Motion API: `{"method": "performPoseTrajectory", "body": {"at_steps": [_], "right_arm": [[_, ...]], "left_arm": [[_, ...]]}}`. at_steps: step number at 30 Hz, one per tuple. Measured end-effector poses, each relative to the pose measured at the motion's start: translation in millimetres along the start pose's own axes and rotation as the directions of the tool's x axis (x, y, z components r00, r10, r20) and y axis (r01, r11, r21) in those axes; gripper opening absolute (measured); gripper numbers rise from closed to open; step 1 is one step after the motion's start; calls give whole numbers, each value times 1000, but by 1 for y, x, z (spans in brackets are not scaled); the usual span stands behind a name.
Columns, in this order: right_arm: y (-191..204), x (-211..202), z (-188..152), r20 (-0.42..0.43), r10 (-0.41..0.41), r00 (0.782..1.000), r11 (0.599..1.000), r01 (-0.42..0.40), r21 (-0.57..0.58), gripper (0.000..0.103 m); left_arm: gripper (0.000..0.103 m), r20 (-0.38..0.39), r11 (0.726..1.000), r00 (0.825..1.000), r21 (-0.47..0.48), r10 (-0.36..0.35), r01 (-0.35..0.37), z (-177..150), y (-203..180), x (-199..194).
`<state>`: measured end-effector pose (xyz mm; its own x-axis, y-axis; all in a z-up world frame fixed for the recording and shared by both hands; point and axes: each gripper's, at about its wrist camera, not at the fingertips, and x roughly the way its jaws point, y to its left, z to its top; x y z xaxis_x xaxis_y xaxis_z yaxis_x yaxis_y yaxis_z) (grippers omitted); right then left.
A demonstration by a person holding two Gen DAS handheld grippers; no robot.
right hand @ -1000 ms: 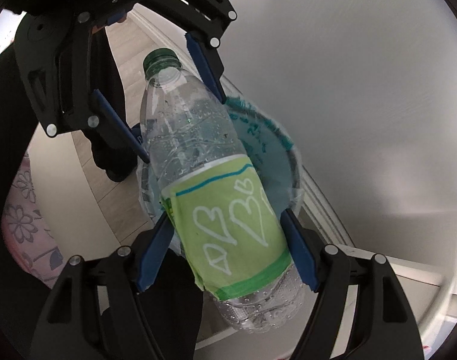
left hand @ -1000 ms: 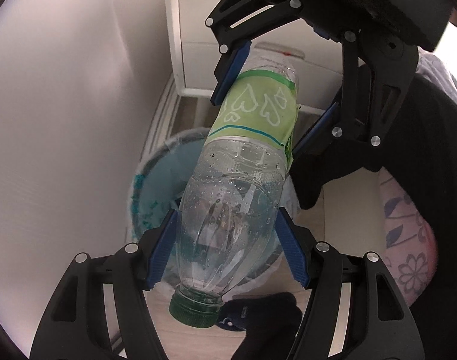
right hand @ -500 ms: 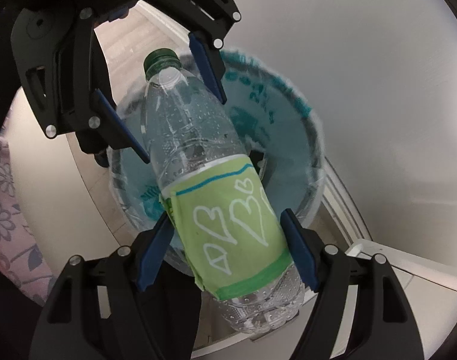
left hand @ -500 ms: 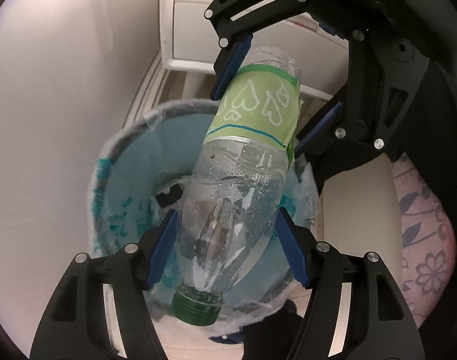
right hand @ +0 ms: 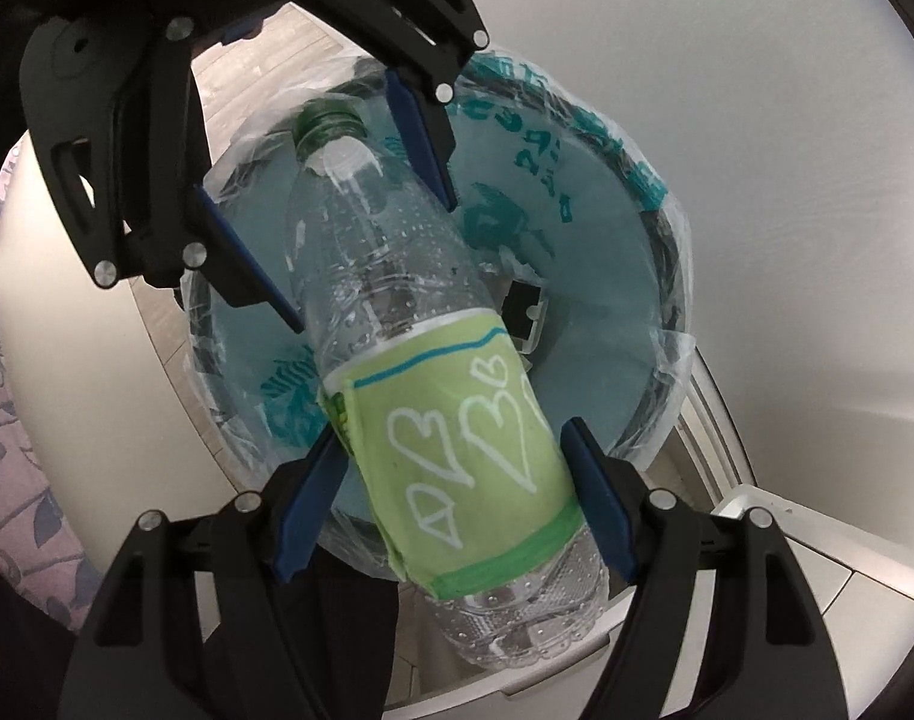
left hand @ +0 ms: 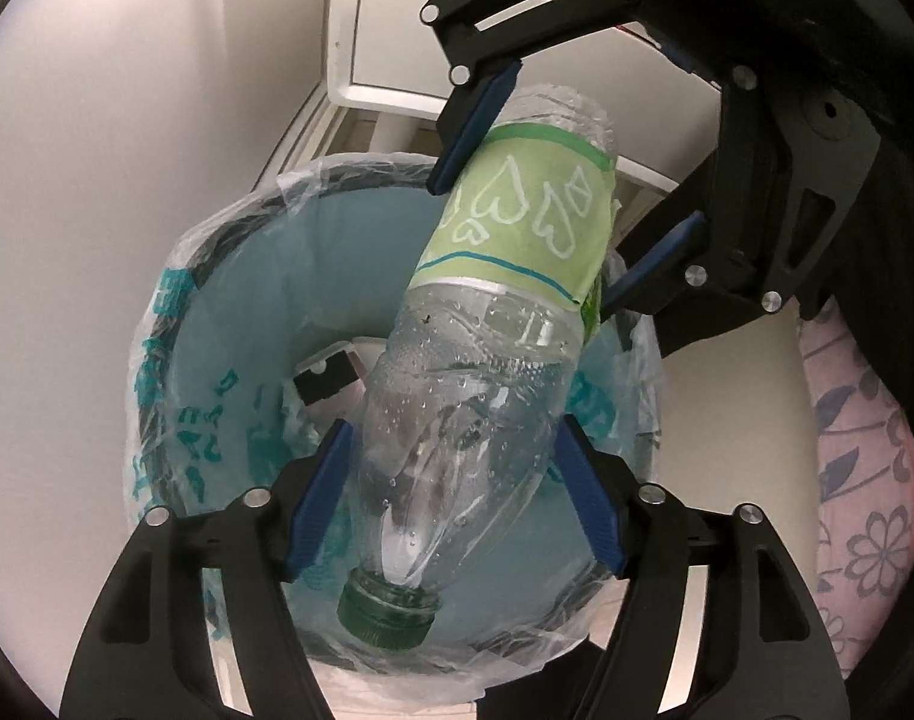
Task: Collect trash
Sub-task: 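Open both grippers to drop the bottle into the wastebasket, then move both tools back to the orange wrapper and small cap on the nightstand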
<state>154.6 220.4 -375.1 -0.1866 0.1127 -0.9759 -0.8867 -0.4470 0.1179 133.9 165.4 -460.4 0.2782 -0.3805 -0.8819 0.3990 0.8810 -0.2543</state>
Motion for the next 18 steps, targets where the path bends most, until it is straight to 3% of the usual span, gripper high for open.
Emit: {"method": "performPoseTrajectory", "body": {"at_steps": [3,5,7,11,18], "right_arm": [[5,-7,0,26,15,1000,1000,-15,-2,74],[8,-16,1,53,16,998,1000,-17,9,93],[9,-29,-1,96,-3,995,999,-1,41,94],[2,-53,-11,171,-34,985,989,8,150,95],[-17,-119,-53,335,-125,934,914,-23,405,95]], "left_arm": [[86,25,1000,999,6,29,-29,2,0,-7],[90,44,999,999,9,31,-32,2,-1,-13],[97,53,999,998,12,45,-46,3,-2,-20],[97,78,998,995,-7,66,-66,4,-1,-35],[97,154,993,982,-55,111,-103,15,-7,-77]]}}
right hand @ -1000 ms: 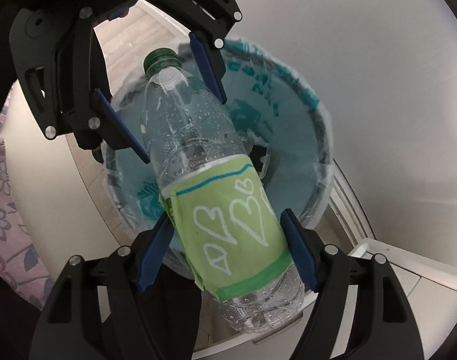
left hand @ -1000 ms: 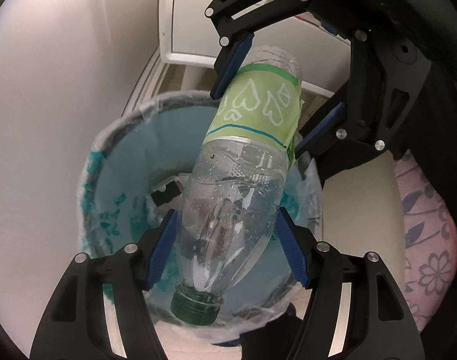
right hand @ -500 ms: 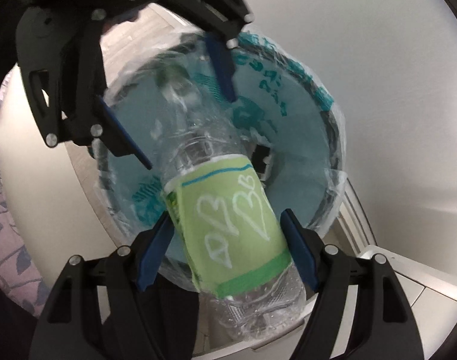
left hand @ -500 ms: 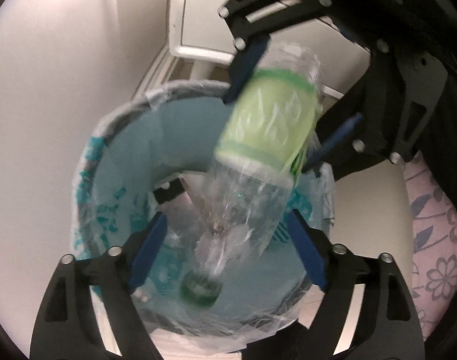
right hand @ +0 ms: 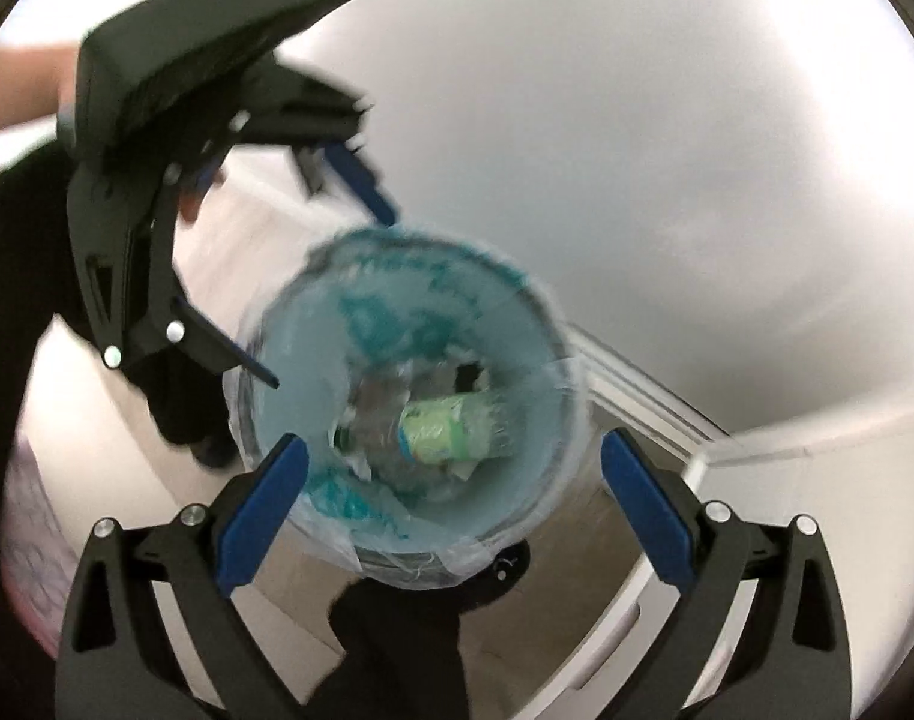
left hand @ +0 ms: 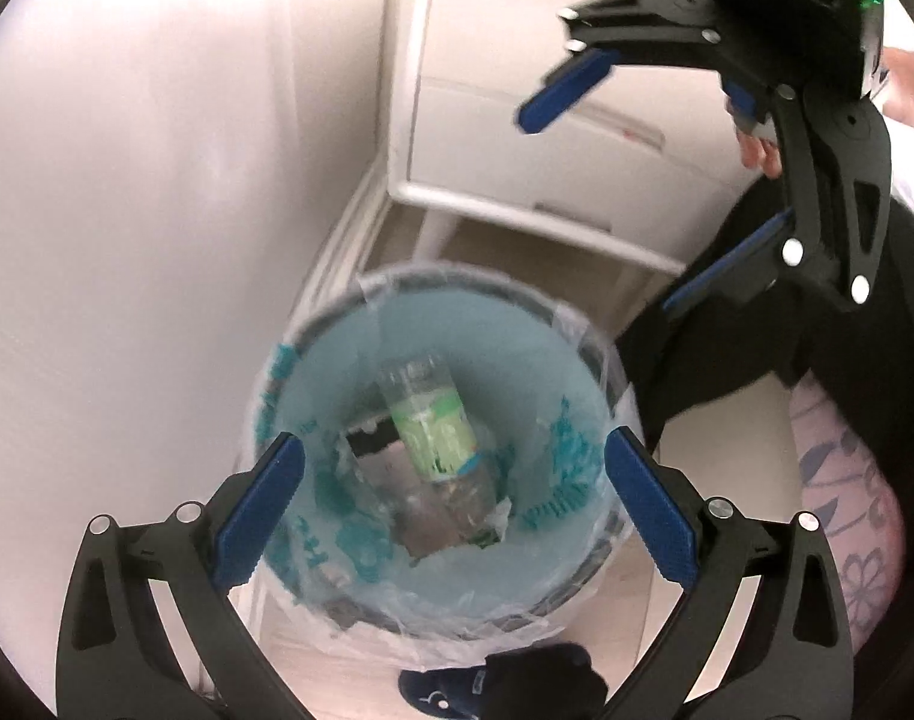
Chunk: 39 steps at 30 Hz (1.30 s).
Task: Collect trash
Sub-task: 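Move both tools back to the orange wrapper and small cap on the nightstand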
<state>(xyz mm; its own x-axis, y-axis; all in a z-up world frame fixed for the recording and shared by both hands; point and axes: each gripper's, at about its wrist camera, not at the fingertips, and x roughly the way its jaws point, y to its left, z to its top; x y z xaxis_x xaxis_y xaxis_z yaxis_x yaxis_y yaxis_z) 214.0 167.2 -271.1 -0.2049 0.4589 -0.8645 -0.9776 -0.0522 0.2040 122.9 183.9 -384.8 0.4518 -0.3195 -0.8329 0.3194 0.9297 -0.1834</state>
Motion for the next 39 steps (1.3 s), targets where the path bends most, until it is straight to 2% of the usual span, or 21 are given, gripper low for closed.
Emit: {"method": "performPoseTrajectory", "body": {"at_steps": [4,7,12,15,22,27,34,39], "right_arm": [[-17,-41,-11,99,-17,995,992,5,123,95],[-28,-72,-19,159,-65,985,981,35,190,95],[-52,-123,-41,251,-146,957,944,59,326,95],[-64,-145,-57,284,-167,944,922,48,383,95],[-82,-183,-89,288,-269,919,873,106,476,95],[-97,-203,-103,283,-321,904,846,139,515,95],[-117,-215,-112,301,-345,889,833,142,535,95],[-132,-209,-116,300,-337,892,831,132,540,95]], "left_arm": [[97,44,1000,999,-6,4,-4,20,-6,-23],[97,47,1000,999,-4,3,-3,43,-15,-37],[97,86,998,996,64,21,-27,81,-36,-58],[97,81,996,996,84,31,-37,108,-47,-64],[97,156,994,988,110,12,-30,166,-69,-77],[97,175,991,984,119,38,-59,207,-79,-73],[97,178,990,984,131,22,-46,254,-80,-60],[97,176,989,984,140,16,-41,276,-78,-47]]}}
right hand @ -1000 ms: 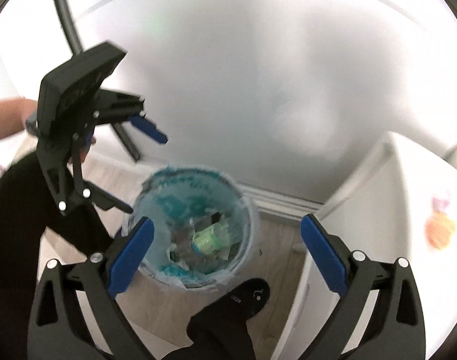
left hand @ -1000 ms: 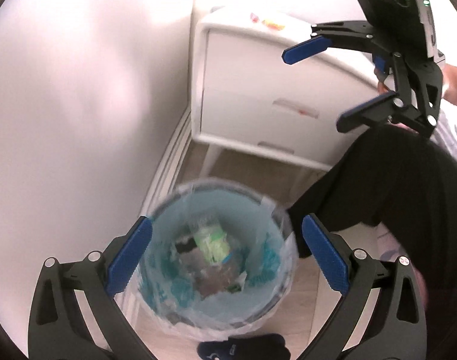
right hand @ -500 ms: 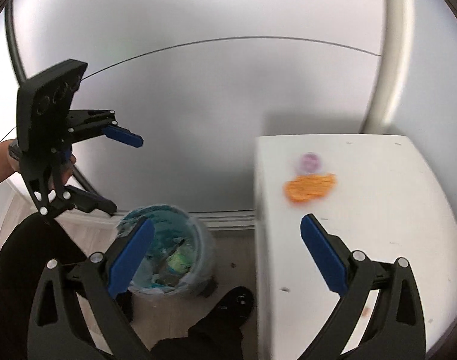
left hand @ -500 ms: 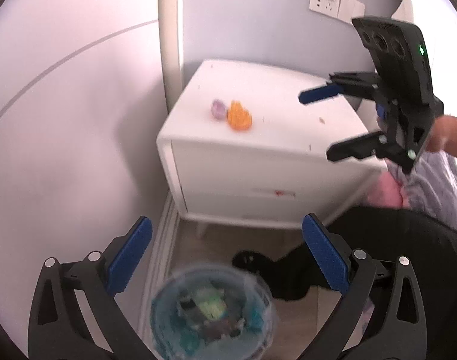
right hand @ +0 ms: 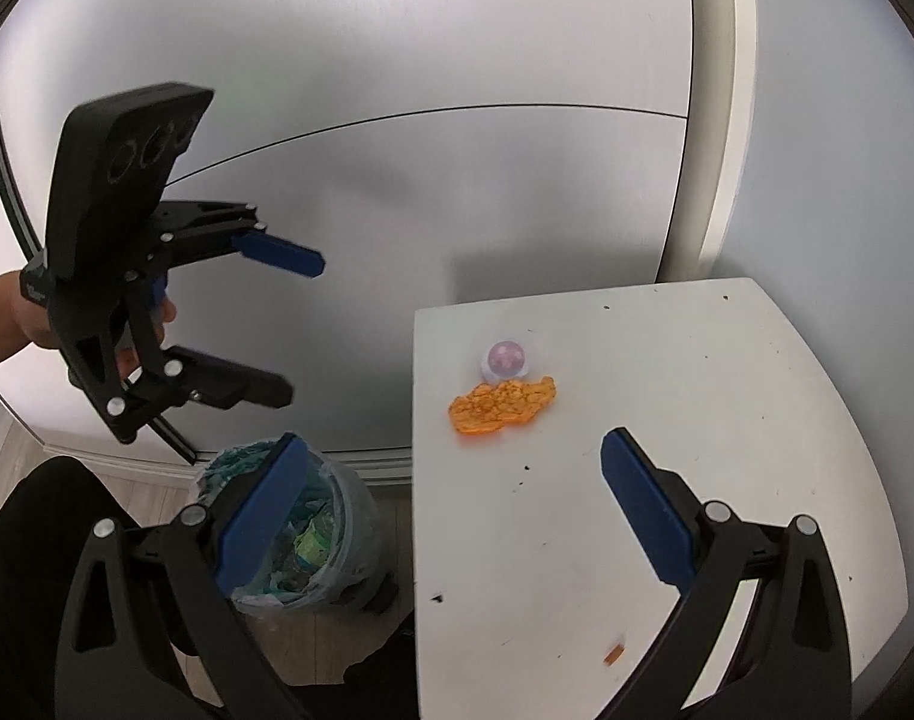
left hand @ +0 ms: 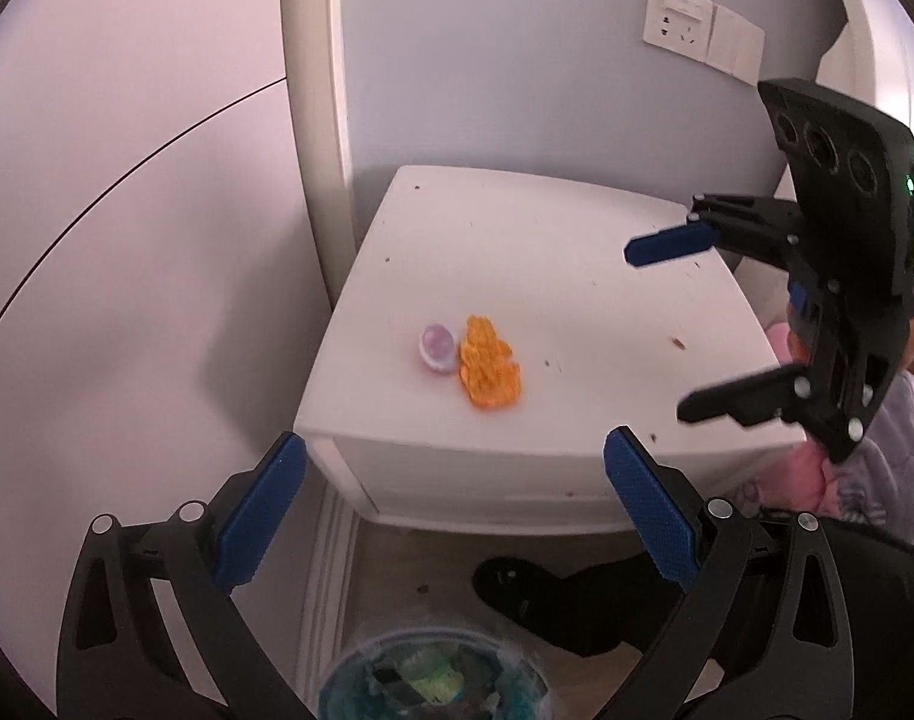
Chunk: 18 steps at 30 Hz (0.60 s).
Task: Collect trash
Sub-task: 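Move both tools back to the orange wrapper and small cap on the nightstand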
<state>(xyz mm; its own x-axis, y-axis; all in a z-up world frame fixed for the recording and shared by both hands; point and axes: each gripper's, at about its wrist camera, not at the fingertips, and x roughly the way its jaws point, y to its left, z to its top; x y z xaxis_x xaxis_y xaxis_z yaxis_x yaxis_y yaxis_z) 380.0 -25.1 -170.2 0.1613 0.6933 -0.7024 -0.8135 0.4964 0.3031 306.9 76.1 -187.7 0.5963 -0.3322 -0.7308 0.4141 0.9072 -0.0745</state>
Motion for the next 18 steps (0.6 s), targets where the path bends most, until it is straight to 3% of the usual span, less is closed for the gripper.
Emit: {"method": "performPoseTrajectory", "body": {"at_steps": [5,10,18], "right_arm": [[-15,13,-4,-7,12,1000,1000,-12,21,95],[-28,26,-5,-12,16,1000,999,-16,39,95],[-38,31,-3,-7,20,1000,999,-20,33,95]], "left_arm": [[86,-5,1000,1000,11,-25,25,14,8,18],[82,-32,998,998,26,-48,49,22,13,43],[59,-53,997,996,42,-67,69,31,21,78]]}}
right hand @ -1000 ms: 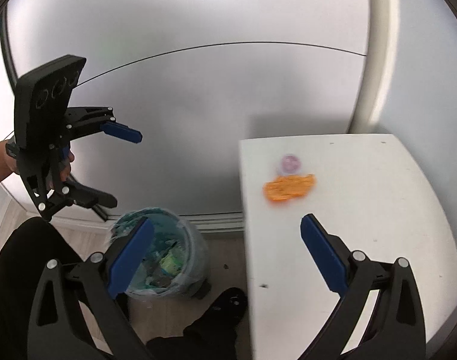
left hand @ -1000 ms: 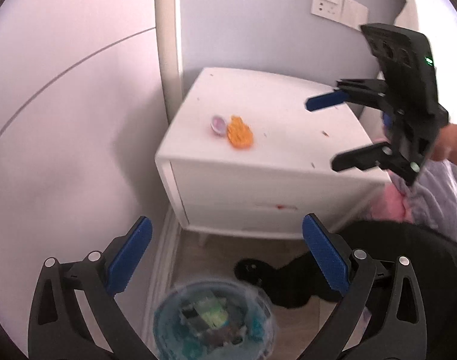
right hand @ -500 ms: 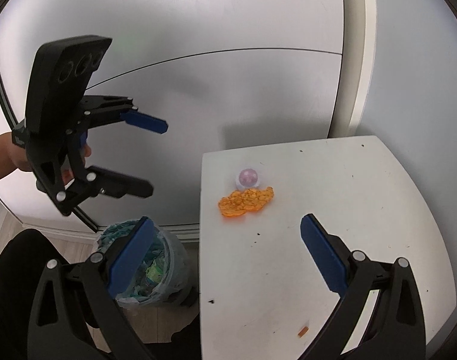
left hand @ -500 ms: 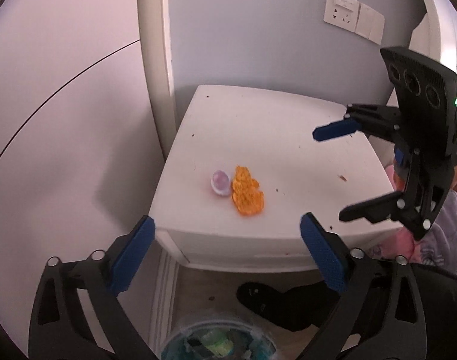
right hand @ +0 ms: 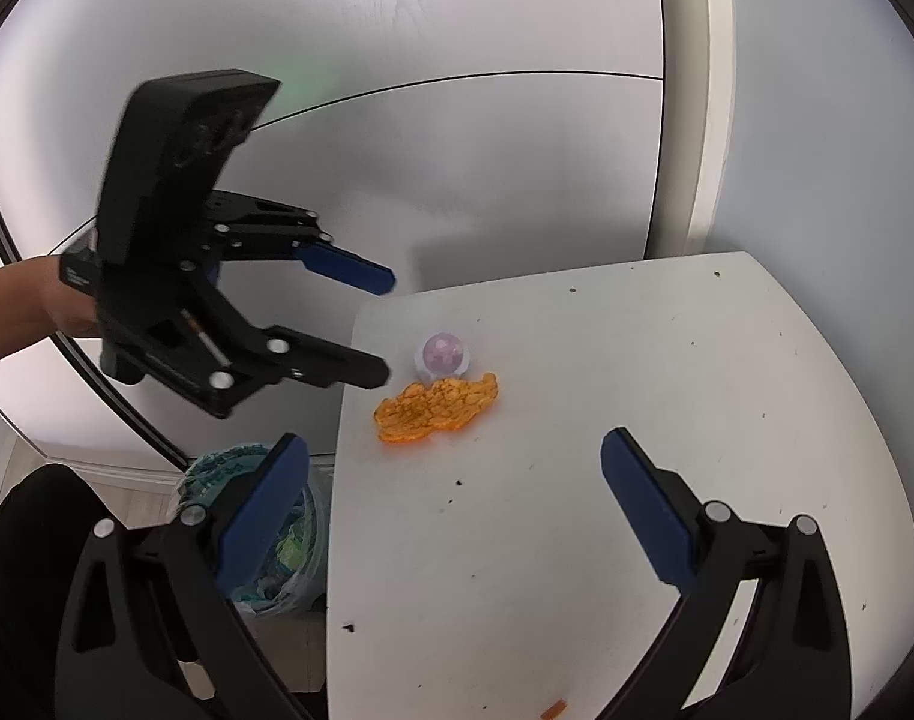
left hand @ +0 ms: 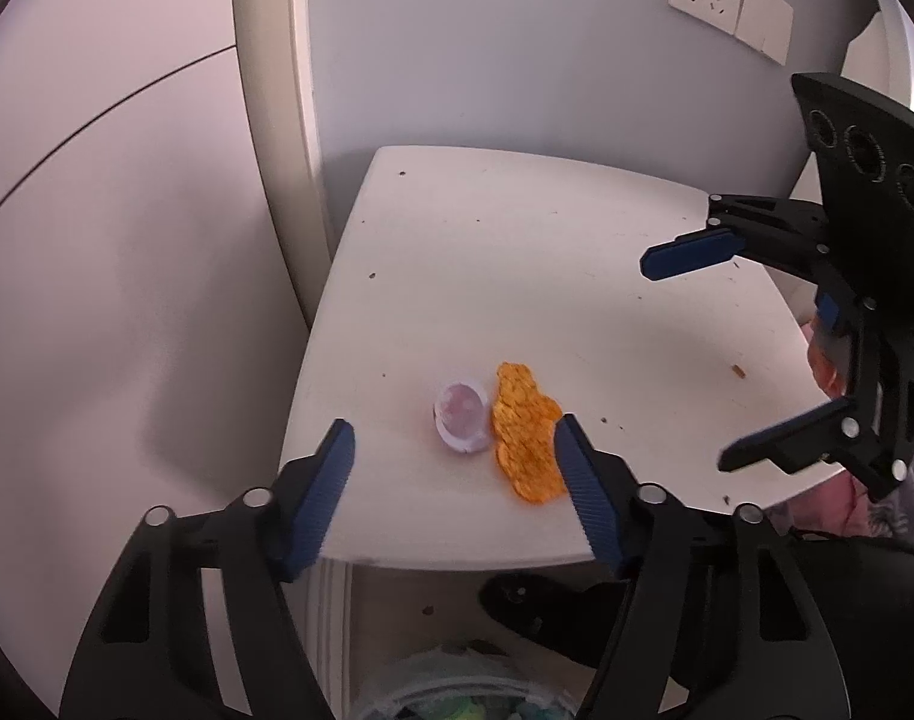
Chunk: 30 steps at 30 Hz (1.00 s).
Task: Collect trash
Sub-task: 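Move both tools back to the orange wrapper and small cap on the nightstand, then close the left gripper on the small pink-white cap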
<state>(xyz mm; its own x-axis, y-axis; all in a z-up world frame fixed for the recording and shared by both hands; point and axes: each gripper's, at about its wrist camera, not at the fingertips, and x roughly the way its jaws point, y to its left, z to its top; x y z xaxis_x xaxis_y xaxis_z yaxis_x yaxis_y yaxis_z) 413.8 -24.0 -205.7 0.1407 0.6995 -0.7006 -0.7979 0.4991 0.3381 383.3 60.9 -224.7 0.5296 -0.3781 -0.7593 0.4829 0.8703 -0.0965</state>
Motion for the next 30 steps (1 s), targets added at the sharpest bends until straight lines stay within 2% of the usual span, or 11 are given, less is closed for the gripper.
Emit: {"method": "performPoseTrajectory", "body": {"at_steps": [6,16,20,25,30], "right_arm": [[-5,6,1,-1,4,1000,1000,-4,10,95],[0,9,2,-3,10,1000,1000,-10,11,95],[-1,14,5,-7,12,1000,1000,-12,20,95],[5,19,12,-22,9,1000,1000,-9,16,95],[6,30,17,-51,8,999,1000,-8,14,95]], "left_arm": [[39,-15,1000,1000,16,-5,5,3,3,18],[21,-2,999,1000,31,-9,9,-1,3,23],[4,7,999,1000,49,-4,4,-1,0,21],[3,18,997,1000,73,-5,4,-1,-4,15],[3,38,998,999,58,-2,0,-1,-1,7]]}}
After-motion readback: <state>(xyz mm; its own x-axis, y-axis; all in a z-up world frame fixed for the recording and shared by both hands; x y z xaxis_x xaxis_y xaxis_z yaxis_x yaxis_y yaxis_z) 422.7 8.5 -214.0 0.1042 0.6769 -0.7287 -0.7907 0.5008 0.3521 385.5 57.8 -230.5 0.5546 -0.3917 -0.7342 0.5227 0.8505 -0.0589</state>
